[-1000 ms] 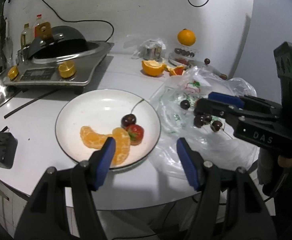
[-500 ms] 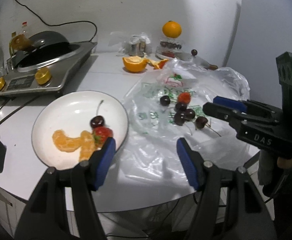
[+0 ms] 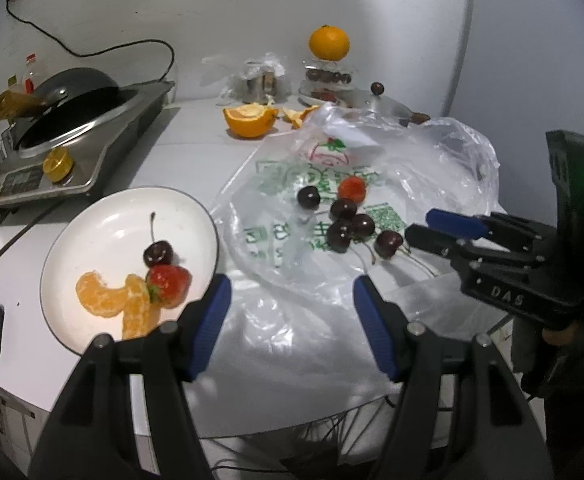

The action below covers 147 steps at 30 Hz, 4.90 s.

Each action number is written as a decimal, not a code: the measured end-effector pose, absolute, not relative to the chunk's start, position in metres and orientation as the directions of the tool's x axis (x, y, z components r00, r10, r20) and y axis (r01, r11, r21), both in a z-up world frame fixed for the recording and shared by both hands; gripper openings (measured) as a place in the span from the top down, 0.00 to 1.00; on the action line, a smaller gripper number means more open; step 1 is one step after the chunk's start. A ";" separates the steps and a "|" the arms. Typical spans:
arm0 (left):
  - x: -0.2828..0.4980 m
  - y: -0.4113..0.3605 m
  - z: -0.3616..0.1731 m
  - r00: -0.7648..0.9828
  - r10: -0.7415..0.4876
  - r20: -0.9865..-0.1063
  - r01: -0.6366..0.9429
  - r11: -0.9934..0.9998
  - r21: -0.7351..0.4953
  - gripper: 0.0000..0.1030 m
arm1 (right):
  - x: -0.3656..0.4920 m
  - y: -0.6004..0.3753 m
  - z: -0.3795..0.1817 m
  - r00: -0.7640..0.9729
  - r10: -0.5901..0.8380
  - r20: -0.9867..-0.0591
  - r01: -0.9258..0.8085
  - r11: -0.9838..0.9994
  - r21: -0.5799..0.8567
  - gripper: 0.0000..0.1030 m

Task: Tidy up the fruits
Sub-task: 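Close the right tool on a dark red cherry in the bag, then close the left tool on another cherry while the right tool holds its cherry, then carry both held cherries from the bag over to the white plate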

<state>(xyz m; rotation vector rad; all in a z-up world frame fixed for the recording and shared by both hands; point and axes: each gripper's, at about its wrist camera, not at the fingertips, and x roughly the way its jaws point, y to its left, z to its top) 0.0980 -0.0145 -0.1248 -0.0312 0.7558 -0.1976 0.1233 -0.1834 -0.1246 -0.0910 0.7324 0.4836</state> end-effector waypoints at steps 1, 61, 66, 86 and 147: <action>0.100 -0.017 -0.125 0.709 -0.189 -0.679 0.168 0.981 -0.098 0.37 | 0.125 -0.184 -0.127 0.633 0.394 -0.666 -0.458 0.885 0.088 0.62; 0.179 -0.104 -0.160 0.648 -0.220 -0.729 0.379 0.923 0.059 0.37 | 0.155 -0.240 -0.131 0.645 0.346 -0.681 -0.412 0.909 0.071 0.72; 0.186 -0.108 -0.171 0.643 -0.180 -0.744 0.384 0.917 0.109 0.37 | 0.159 -0.242 -0.135 0.642 0.343 -0.686 -0.402 0.912 0.080 0.72; 0.191 -0.094 -0.173 0.591 -0.247 -0.768 0.405 0.914 0.017 0.74 | 0.161 -0.238 -0.138 0.638 0.351 -0.685 -0.402 0.911 0.092 0.72; 0.084 0.062 -0.115 0.740 -0.290 -0.607 0.253 0.956 -0.148 0.74 | 0.097 -0.093 -0.081 0.676 0.399 -0.620 -0.563 0.822 -0.084 0.72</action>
